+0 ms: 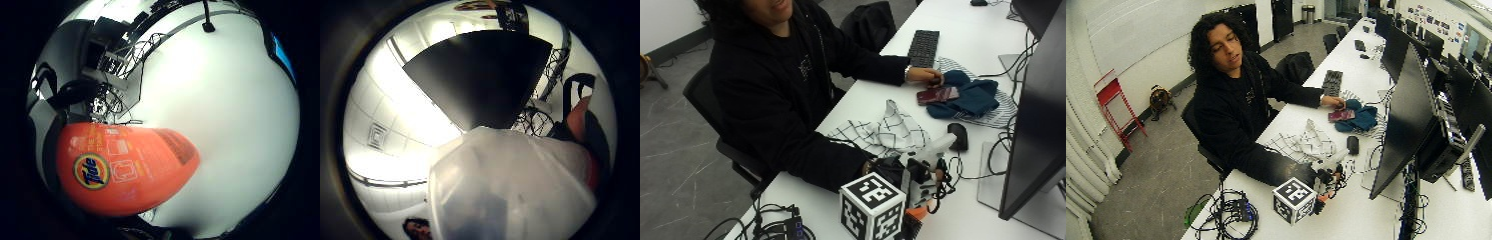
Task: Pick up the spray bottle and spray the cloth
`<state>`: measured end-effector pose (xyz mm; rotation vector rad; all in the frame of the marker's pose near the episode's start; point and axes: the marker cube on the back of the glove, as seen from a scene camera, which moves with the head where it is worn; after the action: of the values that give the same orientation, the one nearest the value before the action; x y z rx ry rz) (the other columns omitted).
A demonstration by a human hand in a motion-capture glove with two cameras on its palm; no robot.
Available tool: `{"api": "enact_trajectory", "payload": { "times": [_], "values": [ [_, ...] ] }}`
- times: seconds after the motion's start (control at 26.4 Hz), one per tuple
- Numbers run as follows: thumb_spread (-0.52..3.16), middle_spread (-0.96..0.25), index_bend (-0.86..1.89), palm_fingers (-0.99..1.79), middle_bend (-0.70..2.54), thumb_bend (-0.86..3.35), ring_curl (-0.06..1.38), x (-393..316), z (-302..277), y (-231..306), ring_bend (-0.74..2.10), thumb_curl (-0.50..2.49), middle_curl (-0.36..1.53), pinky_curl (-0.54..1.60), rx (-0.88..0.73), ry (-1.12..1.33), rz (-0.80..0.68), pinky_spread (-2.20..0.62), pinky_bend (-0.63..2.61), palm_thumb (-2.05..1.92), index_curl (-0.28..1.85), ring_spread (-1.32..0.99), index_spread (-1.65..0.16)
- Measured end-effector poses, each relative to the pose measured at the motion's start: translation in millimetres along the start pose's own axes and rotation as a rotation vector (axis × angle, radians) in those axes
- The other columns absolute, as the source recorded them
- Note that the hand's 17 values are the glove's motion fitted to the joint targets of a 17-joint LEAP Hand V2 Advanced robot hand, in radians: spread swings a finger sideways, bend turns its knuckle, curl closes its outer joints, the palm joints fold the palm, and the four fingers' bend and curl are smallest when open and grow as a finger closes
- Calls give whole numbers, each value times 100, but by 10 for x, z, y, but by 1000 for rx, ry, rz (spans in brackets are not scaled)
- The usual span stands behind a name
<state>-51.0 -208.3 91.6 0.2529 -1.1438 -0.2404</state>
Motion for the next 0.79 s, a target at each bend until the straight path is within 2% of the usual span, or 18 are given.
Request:
{"api": "enact_trajectory", "payload": {
  "times": [0.15, 0.26, 0.42, 0.64, 0.79],
  "values": [
    [46, -25, 29, 143, 48, -2, 38, -56, 83, -157, 52, 50, 42, 35, 174, -1, -61, -30, 37, 90, 39, -28, -32],
    [42, -26, 31, 144, 50, -3, 39, -55, 39, -111, 54, 53, 44, 36, 223, 18, -93, -31, 38, 90, 41, -28, -32],
    [37, -26, 34, 144, 52, -3, 41, -54, -34, 4, 55, 56, 45, 36, 205, 31, -110, -33, 39, 89, 43, -28, -31],
    [32, -25, 36, 142, 54, -2, 42, -161, -160, 87, 57, 61, 46, 37, 56, -13, -54, -32, 39, 92, 46, -27, -30],
    [30, -24, 37, 141, 55, -3, 42, -435, -338, 217, 57, 62, 47, 37, 21, 101, -109, -32, 39, 92, 47, -27, -29]
  ]
}}
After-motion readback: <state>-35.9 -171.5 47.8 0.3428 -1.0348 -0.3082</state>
